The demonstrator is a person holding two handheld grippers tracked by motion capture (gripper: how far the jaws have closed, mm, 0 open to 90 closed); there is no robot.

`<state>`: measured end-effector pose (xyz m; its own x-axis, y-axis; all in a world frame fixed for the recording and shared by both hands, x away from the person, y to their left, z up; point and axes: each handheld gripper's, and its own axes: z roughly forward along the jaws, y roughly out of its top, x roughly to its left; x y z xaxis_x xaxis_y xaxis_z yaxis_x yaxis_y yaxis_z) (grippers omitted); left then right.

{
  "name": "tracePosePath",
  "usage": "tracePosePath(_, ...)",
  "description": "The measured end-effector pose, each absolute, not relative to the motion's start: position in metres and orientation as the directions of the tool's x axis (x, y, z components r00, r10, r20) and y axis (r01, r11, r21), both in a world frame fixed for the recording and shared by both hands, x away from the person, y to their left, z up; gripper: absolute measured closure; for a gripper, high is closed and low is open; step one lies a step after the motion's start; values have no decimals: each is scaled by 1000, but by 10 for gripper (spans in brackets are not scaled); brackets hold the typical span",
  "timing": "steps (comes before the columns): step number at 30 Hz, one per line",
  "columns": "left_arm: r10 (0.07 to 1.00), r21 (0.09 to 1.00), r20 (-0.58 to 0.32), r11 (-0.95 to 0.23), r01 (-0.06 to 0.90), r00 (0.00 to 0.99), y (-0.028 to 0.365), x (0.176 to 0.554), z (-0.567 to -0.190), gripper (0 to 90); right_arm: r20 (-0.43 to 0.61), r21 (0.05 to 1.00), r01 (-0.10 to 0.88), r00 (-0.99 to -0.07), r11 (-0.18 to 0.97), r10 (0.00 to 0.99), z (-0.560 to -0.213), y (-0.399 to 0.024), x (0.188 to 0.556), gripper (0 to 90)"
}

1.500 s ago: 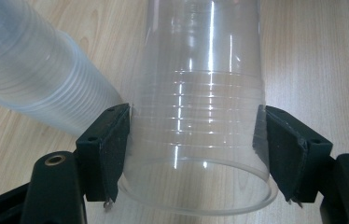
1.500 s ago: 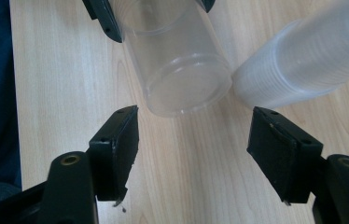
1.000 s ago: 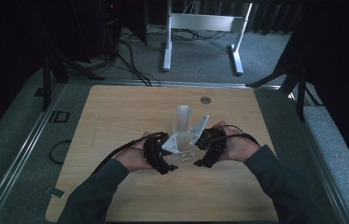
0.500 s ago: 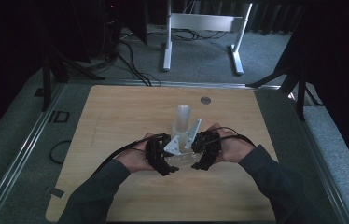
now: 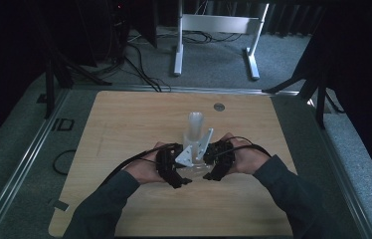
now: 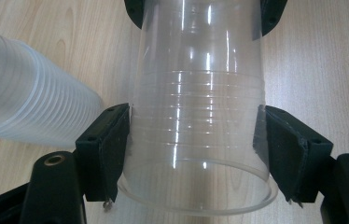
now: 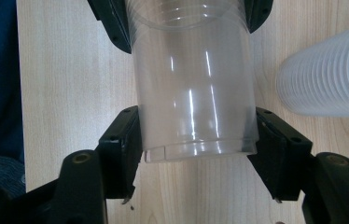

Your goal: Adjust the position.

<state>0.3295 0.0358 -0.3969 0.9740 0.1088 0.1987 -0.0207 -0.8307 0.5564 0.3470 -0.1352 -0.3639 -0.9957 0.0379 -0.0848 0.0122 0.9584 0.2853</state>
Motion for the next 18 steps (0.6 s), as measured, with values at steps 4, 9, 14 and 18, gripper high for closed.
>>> tracePosePath(4, 110, 559, 191, -829, -16, 975, 36, 329, -397, 271, -84, 289, 11, -996, 957, 37, -364, -136, 347, 402)
tracePosePath(9, 127, 567, 185, -824, 0, 975, 37, 330, -399, 218, -90, 303, -4, -996, 953, 24, -364, -138, 348, 412)
tracePosePath(14, 139, 587, 185, -810, 4, 973, 38, 330, -398, 170, -89, 306, 0, -996, 952, 29, -365, -140, 349, 413)
tracePosePath(18, 151, 614, 172, -789, 13, 973, 40, 330, -396, 164, -90, 316, 5, -995, 949, 36, -365, -142, 349, 413)
